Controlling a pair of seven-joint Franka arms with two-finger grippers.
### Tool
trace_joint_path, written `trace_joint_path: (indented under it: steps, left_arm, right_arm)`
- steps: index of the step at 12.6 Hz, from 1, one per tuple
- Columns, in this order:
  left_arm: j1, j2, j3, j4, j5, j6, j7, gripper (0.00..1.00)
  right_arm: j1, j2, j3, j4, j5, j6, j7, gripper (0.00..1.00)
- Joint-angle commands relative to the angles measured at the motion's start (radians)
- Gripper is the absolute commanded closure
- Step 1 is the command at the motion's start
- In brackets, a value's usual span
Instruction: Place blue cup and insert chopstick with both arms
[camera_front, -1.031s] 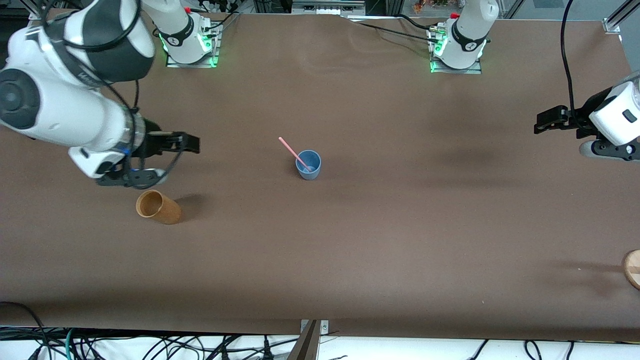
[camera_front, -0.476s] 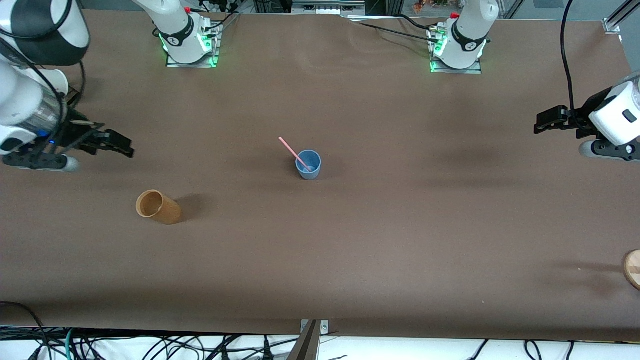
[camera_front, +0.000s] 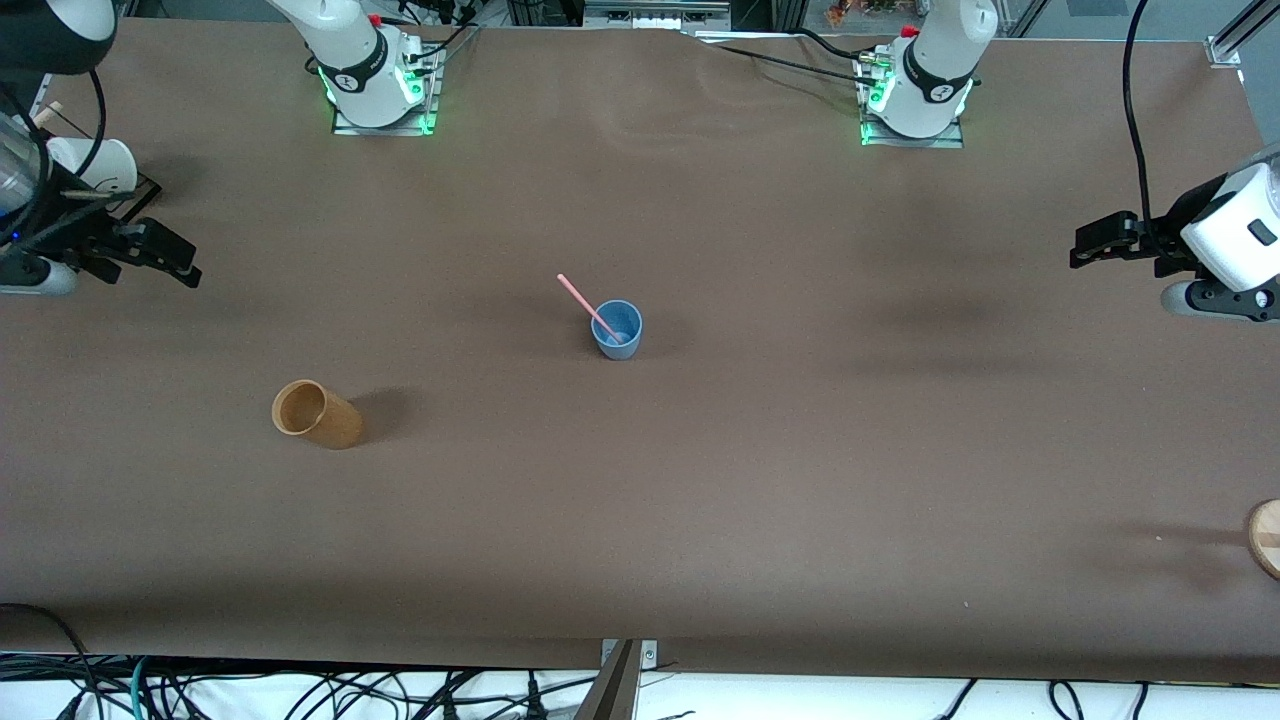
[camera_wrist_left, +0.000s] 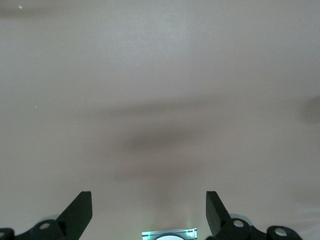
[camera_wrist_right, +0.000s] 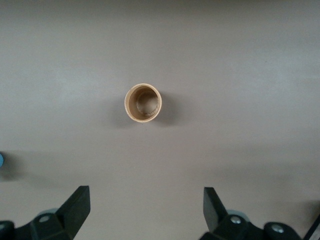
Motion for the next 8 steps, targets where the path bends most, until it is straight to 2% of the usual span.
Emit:
trace_joint_path:
  steps: [1, 4, 8]
  left_arm:
    - [-0.008, -0.004, 0.003, 0.004, 0.010, 0.002, 0.013, 0.00]
    - [-0.009, -0.004, 0.003, 0.004, 0.010, 0.000, 0.011, 0.00]
    - [-0.009, -0.004, 0.003, 0.004, 0.010, 0.000, 0.011, 0.00]
  right_arm:
    - [-0.019, -0.017, 0.026, -0.007, -0.012, -0.040, -0.011, 0.00]
    - [-0.013, 0.015, 0.026, 0.038, -0.012, -0.077, -0.011, 0.00]
    - [-0.010, 0.015, 0.027, 0.040, -0.016, -0.077, 0.006, 0.00]
